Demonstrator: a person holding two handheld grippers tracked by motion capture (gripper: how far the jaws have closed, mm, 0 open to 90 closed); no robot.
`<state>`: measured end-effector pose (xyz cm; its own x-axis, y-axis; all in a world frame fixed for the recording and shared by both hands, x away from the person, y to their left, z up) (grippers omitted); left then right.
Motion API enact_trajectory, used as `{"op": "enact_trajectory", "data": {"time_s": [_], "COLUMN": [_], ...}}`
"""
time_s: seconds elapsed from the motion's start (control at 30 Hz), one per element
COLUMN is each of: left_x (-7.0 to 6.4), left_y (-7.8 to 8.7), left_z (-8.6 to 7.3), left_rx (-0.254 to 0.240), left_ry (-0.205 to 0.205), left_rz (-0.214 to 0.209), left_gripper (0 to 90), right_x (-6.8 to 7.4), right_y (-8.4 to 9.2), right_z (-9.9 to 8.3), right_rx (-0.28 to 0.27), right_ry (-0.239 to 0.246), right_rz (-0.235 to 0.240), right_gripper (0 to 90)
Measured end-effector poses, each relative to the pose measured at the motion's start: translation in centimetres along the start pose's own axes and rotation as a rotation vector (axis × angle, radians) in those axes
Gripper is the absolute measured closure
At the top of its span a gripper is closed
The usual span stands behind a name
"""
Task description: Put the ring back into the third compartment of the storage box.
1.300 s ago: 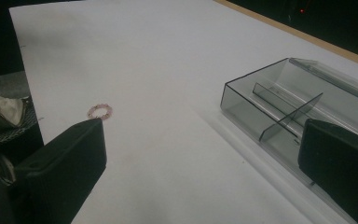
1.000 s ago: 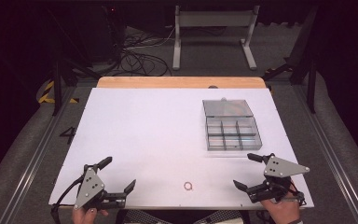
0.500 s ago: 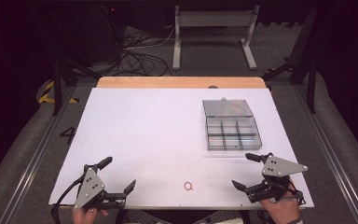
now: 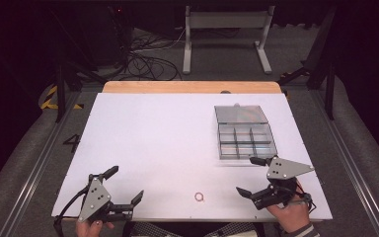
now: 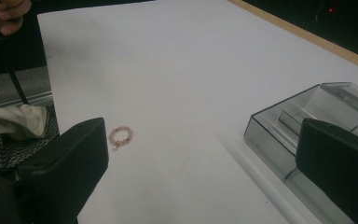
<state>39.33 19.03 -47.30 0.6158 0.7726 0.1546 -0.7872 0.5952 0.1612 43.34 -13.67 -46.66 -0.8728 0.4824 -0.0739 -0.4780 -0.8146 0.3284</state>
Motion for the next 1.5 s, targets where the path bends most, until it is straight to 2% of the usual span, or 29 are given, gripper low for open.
{"op": "enact_trajectory", "data": {"time_s": [0.57, 0.87, 1.0, 1.1, 1.13, 1.27, 1.43, 1.5], "left_x": [0.0, 0.1, 0.1, 0.1, 0.0, 0.1, 0.1, 0.2], "left_y": [0.0, 0.0, 0.0, 0.0, 0.0, 0.0, 0.1, 0.1], "left_z": [0.0, 0.0, 0.0, 0.0, 0.0, 0.1, 0.1, 0.1], "left_rx": [0.001, 0.001, 0.000, 0.001, -0.001, -0.002, -0.002, -0.003], "left_ry": [0.002, 0.000, 0.003, -0.006, 0.006, 0.001, 0.001, -0.003], "left_rz": [-0.002, 0.000, 0.000, -0.002, -0.002, -0.001, -0.001, 0.000], "left_gripper": [1.3, 1.3, 1.3, 1.3, 1.3, 1.3, 1.3, 1.3], "right_x": [1.5, 2.0, 2.2, 2.4, 2.4, 2.5, 2.6, 2.9], "right_y": [-3.6, -4.6, -4.7, -4.5, -4.5, -4.7, -5.3, -5.8], "right_z": [1.8, 2.0, 1.9, 2.0, 2.0, 2.1, 1.9, 1.8], "right_rx": [0.028, 0.044, 0.056, 0.060, 0.060, 0.073, 0.124, 0.162], "right_ry": [0.018, 0.030, 0.003, -0.031, -0.031, -0.054, -0.059, -0.052], "right_rz": [0.076, 0.095, 0.106, 0.113, 0.113, 0.119, 0.131, 0.140], "right_gripper": [3.0, 3.3, 4.9, 10.4, 10.4, 14.7, 19.8, 22.7]}}
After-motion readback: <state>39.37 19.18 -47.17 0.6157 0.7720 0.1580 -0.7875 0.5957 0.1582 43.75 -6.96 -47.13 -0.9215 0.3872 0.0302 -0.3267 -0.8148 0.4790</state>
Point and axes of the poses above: each handheld gripper's, and its own axes: y roughly backward along the jaws, z roughly out of its top, x roughly to its left, the point moved 10 cm from there along -y, roughly forward along the jaws, and after that the axes turned 8 degrees about -x, right-handed, at the moved point
